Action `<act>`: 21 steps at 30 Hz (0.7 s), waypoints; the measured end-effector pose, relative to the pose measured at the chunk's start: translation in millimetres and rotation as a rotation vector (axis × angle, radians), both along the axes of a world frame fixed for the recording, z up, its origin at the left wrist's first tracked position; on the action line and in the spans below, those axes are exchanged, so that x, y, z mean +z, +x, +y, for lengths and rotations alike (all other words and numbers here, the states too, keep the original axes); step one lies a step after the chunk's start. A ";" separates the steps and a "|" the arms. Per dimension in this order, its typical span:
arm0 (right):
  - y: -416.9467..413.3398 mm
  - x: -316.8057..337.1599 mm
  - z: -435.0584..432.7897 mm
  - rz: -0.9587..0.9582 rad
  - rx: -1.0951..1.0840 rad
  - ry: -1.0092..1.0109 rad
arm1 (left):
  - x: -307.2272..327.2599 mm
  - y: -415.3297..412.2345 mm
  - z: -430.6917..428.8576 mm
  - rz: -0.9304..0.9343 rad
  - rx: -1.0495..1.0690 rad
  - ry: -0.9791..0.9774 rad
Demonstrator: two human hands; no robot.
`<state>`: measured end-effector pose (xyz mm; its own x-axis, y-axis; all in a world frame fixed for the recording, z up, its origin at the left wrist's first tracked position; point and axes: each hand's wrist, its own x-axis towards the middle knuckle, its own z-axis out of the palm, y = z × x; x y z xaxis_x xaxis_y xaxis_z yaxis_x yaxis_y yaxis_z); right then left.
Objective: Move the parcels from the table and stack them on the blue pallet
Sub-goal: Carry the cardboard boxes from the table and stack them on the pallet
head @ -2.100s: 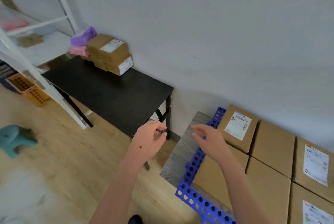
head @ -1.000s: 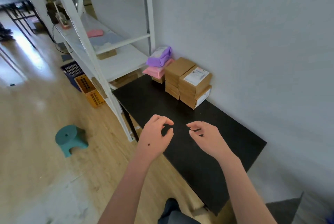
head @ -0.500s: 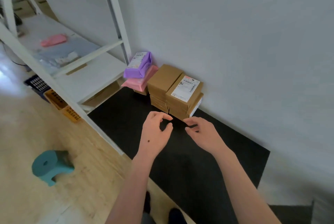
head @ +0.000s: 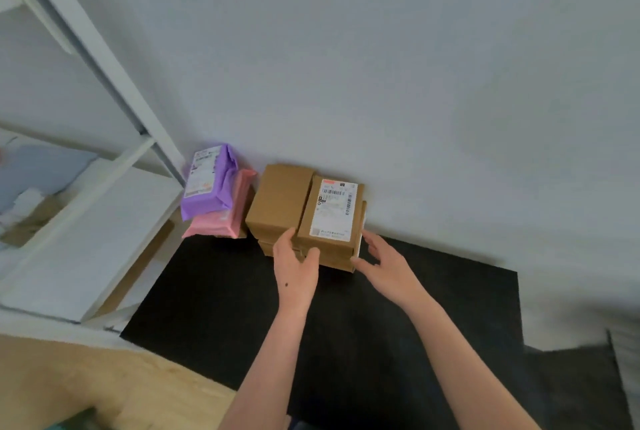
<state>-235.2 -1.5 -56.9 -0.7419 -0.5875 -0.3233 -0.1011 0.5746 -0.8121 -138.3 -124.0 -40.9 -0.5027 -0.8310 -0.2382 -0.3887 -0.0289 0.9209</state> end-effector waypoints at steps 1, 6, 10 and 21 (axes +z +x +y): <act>0.0 -1.9 -3.3 -0.023 -0.032 0.003 | -3.1 -2.3 -7.0 -0.008 -0.011 0.029; 5.3 -7.8 -17.1 -0.093 -0.176 0.010 | -18.5 -2.2 -26.9 -0.043 -0.049 0.064; 13.8 -7.6 -27.6 -0.125 -0.243 -0.033 | -27.3 0.5 -31.0 -0.083 -0.108 0.110; 51.1 -14.0 -27.5 -0.108 -0.486 -0.108 | -30.0 5.7 -27.8 -0.063 -0.116 0.178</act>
